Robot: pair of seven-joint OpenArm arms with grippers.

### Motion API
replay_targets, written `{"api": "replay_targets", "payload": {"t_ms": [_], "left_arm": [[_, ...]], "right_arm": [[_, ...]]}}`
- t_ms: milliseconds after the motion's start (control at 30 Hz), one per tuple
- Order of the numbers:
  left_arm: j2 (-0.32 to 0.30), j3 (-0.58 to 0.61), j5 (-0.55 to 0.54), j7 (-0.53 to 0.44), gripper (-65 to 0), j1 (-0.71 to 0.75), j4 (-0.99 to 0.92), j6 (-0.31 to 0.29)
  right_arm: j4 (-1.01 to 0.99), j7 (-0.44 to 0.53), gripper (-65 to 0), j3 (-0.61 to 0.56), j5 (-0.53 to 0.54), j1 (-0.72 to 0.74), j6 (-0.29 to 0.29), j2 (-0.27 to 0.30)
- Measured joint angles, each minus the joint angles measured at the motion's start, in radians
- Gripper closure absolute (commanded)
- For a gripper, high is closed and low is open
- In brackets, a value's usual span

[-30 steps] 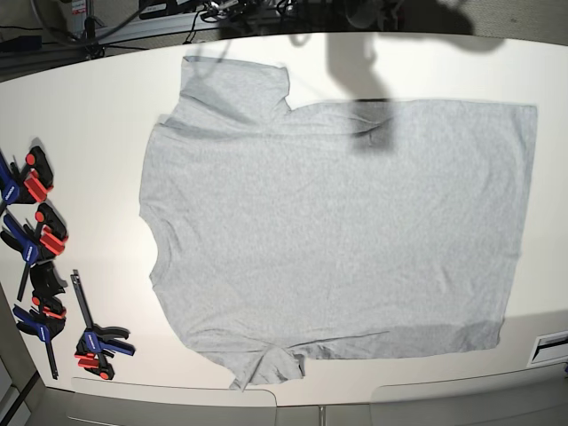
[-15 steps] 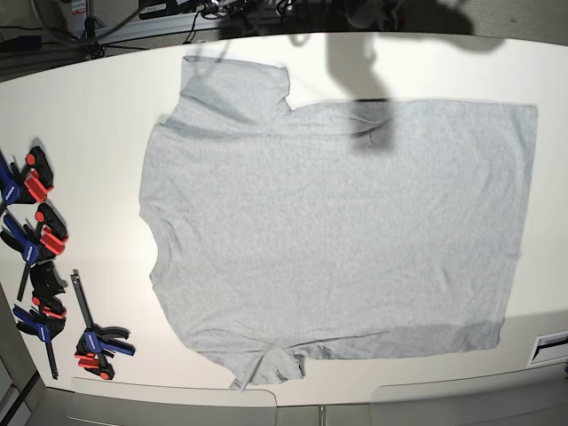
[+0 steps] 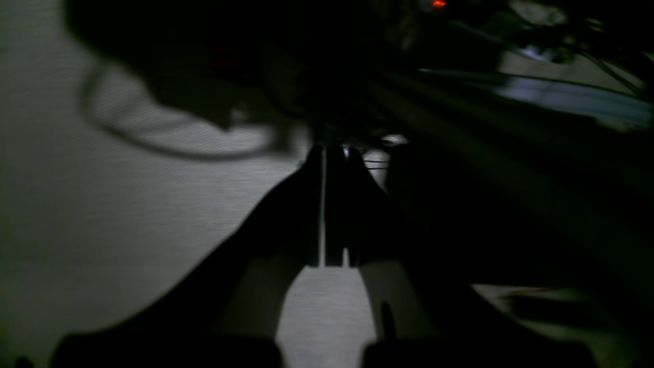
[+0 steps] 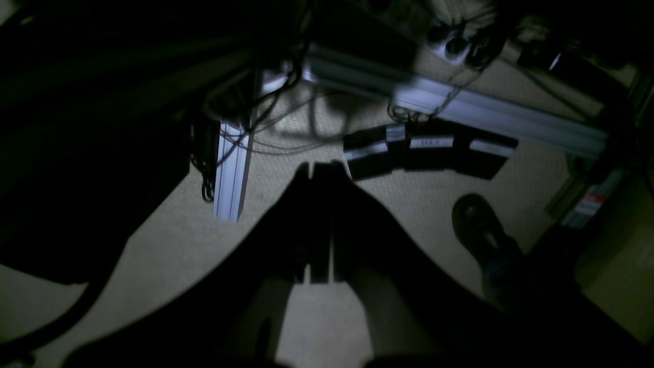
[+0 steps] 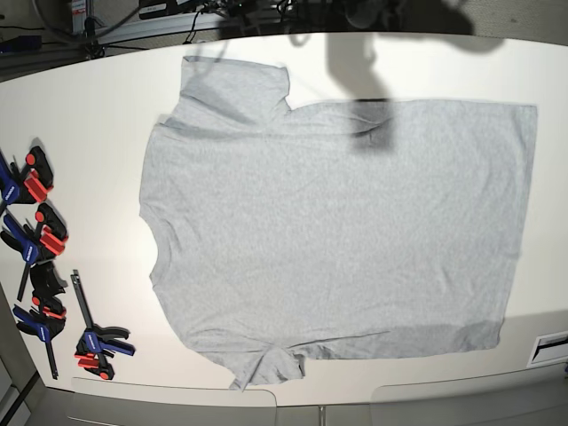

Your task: Fold the T-shirt properly

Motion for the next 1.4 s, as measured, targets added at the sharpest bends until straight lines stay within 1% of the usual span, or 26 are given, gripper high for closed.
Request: {"api": "replay_targets", "payload": {"t_ms": [67,167,233,367,467,500,533,633,700,767,800,833,867,900,933,1000,1033,1100,1133,1200,1267,1333,1400], "left_arm": [[-0.024,0.0,0.0,0.002,0.0,0.06,0.071,0.046],[-0.056,-0.007,-0.003,0.012,0.0,0.162,0.188,0.099],[-0.056,-0.044,-0.003,0.045,0.0,0.233,0.281,0.108],[-0.048,-0.172,-0.003,0.163,0.0,0.388,0.518,0.104],[-0.059,-0.281,-0.003,0.247,0.0,0.533,0.735,0.097],[-0.068,-0.316,-0.007,0.264,0.0,0.586,0.813,0.07],[-0.085,-0.343,-0.034,0.283,0.0,0.639,0.889,0.035],[-0.153,-0.414,-0.153,0.374,0.0,0.795,1.128,-0.082],[-0.196,-0.471,-0.21,0.436,0.0,0.887,1.287,-0.156],[-0.225,-0.541,-0.25,0.496,0.0,0.963,1.437,-0.227],[-0.232,-0.579,-0.273,0.538,0.0,0.976,1.503,-0.273],[-0.232,-0.612,-0.294,0.58,0.0,0.972,1.564,-0.303],[-0.227,-0.642,-0.33,0.614,0.0,0.963,1.621,-0.352],[-0.222,-0.676,-0.384,0.673,0.0,0.958,1.676,-0.41],[-0.223,-0.703,-0.446,0.702,0.0,0.96,1.726,-0.474],[-0.223,-0.748,-0.546,0.75,0.0,0.962,1.789,-0.552],[-0.221,-0.764,-0.575,0.76,0.0,0.962,1.806,-0.569],[-0.223,-0.779,-0.622,0.76,0.0,0.964,1.832,-0.612],[-0.222,-0.78,-0.636,0.758,0.0,0.964,1.84,-0.631],[-0.222,-0.779,-0.644,0.751,0.0,0.964,1.84,-0.636],[-0.221,-0.779,-0.637,0.752,0.0,0.964,1.838,-0.636],[-0.22,-0.779,-0.64,0.752,0.0,0.964,1.838,-0.637],[-0.223,-0.779,-0.639,0.753,0.0,0.964,1.837,-0.636]], "right_arm": [[0.027,0.024,0.0,0.0,0.0,-0.04,-0.005,0.021],[0.097,0.043,0.0,0.0,0.0,-0.112,-0.011,0.058],[0.168,0.053,0.0,0.0,0.0,-0.168,-0.031,0.088],[0.375,0.06,0.0,0.016,0.003,-0.318,-0.147,0.139],[0.576,0.055,0.0,0.045,0.003,-0.467,-0.205,0.181],[0.651,0.05,0.0,0.058,0.003,-0.521,-0.213,0.199],[0.728,0.05,0.0,0.069,0.003,-0.576,-0.221,0.218],[0.972,0.039,0.0,0.098,0.003,-0.735,-0.227,0.28],[1.144,0.03,0.0,0.118,0.003,-0.842,-0.227,0.332],[1.317,0.006,0.0,0.148,0.006,-0.938,-0.232,0.381],[1.405,-0.004,0.0,0.165,0.008,-0.985,-0.233,0.404],[1.491,-0.011,0.0,0.182,0.006,-1.029,-0.232,0.42],[1.575,-0.018,0.0,0.199,0.009,-1.068,-0.232,0.43],[1.656,-0.027,0.0,0.215,0.008,-1.1,-0.229,0.438],[1.733,-0.043,0.0,0.23,0.008,-1.122,-0.219,0.438],[1.875,-0.086,0.0,0.264,0.012,-1.115,-0.184,0.435],[1.941,-0.093,0.0,0.283,0.034,-1.109,-0.167,0.43],[2.038,-0.091,0.0,0.329,0.113,-1.11,-0.133,0.412],[2.052,-0.097,0.0,0.356,0.152,-1.113,-0.105,0.385],[2.04,-0.129,0.0,0.419,0.241,-1.102,-0.056,0.304],[2.036,-0.17,0.0,0.497,0.332,-1.043,-0.001,0.207],[2.037,-0.215,0.0,0.591,0.443,-0.969,0.082,0.106],[2.014,-0.288,0.0,0.69,0.554,-0.921,0.2,0.012]]}}
